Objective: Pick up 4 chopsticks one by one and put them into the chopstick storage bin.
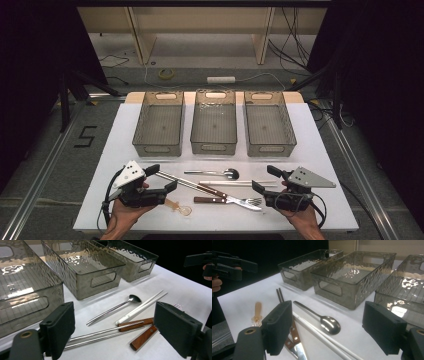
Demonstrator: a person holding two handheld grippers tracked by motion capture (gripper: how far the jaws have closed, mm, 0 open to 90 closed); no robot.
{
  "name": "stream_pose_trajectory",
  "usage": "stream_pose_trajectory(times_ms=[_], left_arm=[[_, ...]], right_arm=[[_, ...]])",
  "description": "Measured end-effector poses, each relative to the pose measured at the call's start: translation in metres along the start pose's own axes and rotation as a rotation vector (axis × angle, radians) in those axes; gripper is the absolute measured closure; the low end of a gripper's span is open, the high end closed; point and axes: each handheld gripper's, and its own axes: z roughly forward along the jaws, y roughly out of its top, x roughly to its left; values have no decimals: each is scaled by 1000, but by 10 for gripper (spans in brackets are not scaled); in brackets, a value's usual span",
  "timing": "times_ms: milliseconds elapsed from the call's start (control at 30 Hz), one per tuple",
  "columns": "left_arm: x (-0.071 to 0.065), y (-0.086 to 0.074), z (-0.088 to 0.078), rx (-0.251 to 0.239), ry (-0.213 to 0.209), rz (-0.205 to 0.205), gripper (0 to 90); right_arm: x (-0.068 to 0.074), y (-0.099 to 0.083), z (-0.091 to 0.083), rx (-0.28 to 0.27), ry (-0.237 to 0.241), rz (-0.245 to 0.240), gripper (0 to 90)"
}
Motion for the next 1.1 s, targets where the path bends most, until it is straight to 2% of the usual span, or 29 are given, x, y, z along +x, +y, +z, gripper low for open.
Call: stream_pose_trajectory(times_ms=[233, 400, 433, 500, 533, 567, 733, 767, 800, 867, 1000, 1033, 1100], left_arm=[[0, 0, 0, 2, -1, 2, 170], [0, 0, 1, 3, -2, 3, 170], [0, 0, 1, 4, -2, 6, 170], [0, 0, 1, 4, -2, 6, 170], [0, 0, 1, 4, -2, 6, 170], [0, 0, 1, 5, -3, 6, 170], [0, 0, 1, 7, -4, 6, 170], [0, 0, 1, 8, -4, 6, 170], [1, 0, 1, 8, -4, 6, 170], [1, 0, 1, 9, -4, 6, 170], [1, 0, 1, 8, -3, 3, 170], [1, 0, 1, 8, -3, 2, 170], [1, 0, 1, 8, -3, 1, 170]], right_arm=[[0, 1, 0, 11, 5, -15, 264], [-2, 4, 1, 48, 23, -49, 290], [-3, 6, 2, 82, 35, -78, 310], [-6, 8, 4, 125, 52, -99, 320], [-6, 8, 4, 125, 52, -99, 320], [-9, 11, 7, 175, 67, -129, 338], [-16, 17, 17, 301, 97, -199, 376], [-16, 17, 17, 301, 97, -199, 376], [-18, 19, 23, 360, 106, -230, 393], [-20, 19, 31, 418, 123, -256, 413], [-22, 19, 47, 503, 132, -304, 467], [-22, 19, 47, 503, 132, -304, 467], [-22, 19, 57, 554, 153, -331, 500]])
